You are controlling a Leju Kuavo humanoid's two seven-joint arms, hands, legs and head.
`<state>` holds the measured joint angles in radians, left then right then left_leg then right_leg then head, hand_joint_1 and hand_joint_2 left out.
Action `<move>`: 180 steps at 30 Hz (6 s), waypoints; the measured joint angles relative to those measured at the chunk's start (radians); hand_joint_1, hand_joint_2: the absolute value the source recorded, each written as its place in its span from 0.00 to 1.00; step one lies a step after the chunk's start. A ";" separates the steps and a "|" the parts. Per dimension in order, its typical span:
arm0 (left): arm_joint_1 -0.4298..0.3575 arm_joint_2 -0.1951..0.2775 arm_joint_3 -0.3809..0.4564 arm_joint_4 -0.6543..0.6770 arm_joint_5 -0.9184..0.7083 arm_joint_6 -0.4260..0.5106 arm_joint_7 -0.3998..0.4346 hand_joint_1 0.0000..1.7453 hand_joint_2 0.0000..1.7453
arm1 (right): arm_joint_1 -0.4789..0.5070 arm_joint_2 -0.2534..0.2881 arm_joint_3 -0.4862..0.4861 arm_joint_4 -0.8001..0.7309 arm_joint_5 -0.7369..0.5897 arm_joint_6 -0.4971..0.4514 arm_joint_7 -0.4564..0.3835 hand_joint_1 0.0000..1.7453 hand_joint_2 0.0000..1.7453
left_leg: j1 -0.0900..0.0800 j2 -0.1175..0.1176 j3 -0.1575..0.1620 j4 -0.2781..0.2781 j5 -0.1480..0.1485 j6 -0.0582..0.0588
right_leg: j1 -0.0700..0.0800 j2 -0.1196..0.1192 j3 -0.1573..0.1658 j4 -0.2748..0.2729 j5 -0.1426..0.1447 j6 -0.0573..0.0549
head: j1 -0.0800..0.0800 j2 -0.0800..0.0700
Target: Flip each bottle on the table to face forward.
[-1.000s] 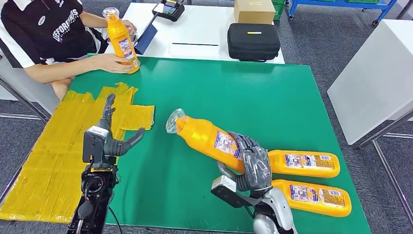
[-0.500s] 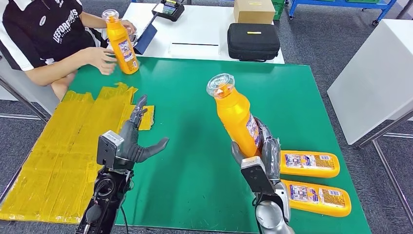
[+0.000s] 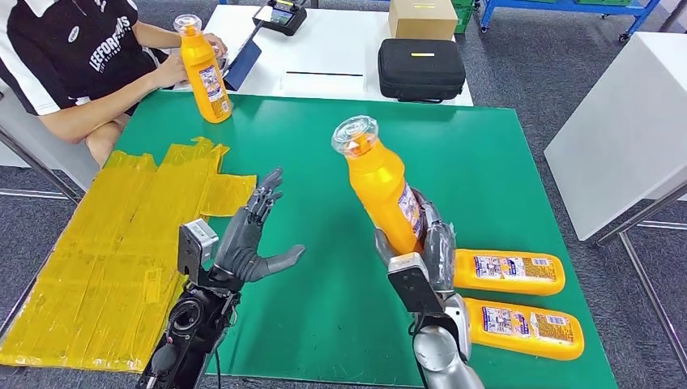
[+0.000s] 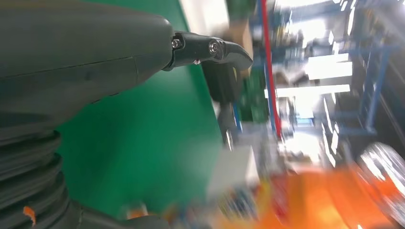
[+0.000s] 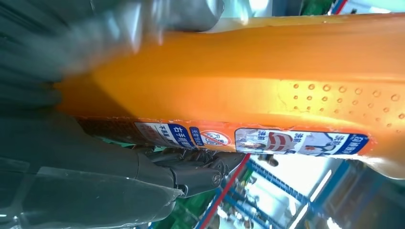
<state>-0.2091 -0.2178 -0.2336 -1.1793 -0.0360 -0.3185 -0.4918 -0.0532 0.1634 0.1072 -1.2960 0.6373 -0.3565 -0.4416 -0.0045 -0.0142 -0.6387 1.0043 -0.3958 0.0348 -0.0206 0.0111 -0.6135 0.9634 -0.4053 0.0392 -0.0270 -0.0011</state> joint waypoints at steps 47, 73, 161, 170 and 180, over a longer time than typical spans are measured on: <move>-0.079 -0.022 -0.073 0.153 0.243 -0.109 0.102 0.00 1.00 | -0.053 0.077 0.178 0.209 0.103 0.050 0.012 1.00 1.00 | 0.000 0.000 0.000 0.000 0.000 0.000 | 0.000 0.000 0.000 0.000 0.000 0.000 | 0.000 0.000; -0.077 -0.024 -0.057 0.163 0.368 -0.034 0.082 1.00 1.00 | -0.056 0.079 0.173 0.192 0.116 0.046 0.018 0.59 1.00 | 0.000 0.000 0.000 0.000 0.000 0.000 | 0.000 0.000 -0.001 0.000 0.000 0.000 | 0.000 0.000; -0.235 0.044 0.130 0.564 -1.187 1.006 0.297 0.00 0.00 | -0.026 0.062 0.087 0.072 0.142 -0.038 0.027 0.00 1.00 | 0.001 0.004 -0.001 0.000 0.000 -0.001 | 0.001 0.002 -0.002 0.000 0.001 -0.002 | -0.002 0.000; -0.198 -0.029 0.308 0.485 -0.674 0.694 -0.130 0.00 0.00 | 0.006 0.010 0.081 -0.027 0.336 -0.062 0.126 0.00 1.00 | 0.001 0.004 -0.001 0.000 0.000 -0.001 | 0.001 0.002 -0.002 0.000 0.000 -0.001 | -0.002 0.000; -0.133 -0.037 0.315 0.332 -0.386 0.436 -0.206 0.00 1.00 | 0.020 -0.045 0.078 -0.082 0.469 -0.055 0.180 0.00 1.00 | 0.001 0.004 -0.001 0.000 0.000 -0.001 | 0.001 0.002 -0.002 0.000 0.000 -0.001 | -0.002 0.000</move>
<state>-0.3418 -0.2553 0.0812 -0.8469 -0.4216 0.1174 -0.6974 -0.0327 0.1184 0.1848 -1.3785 1.1066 -0.4111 -0.2614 -0.0038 -0.0105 -0.6398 1.0044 -0.3956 0.0334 -0.0198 0.0135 -0.6156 0.9637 -0.4050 0.0380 -0.0287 -0.0011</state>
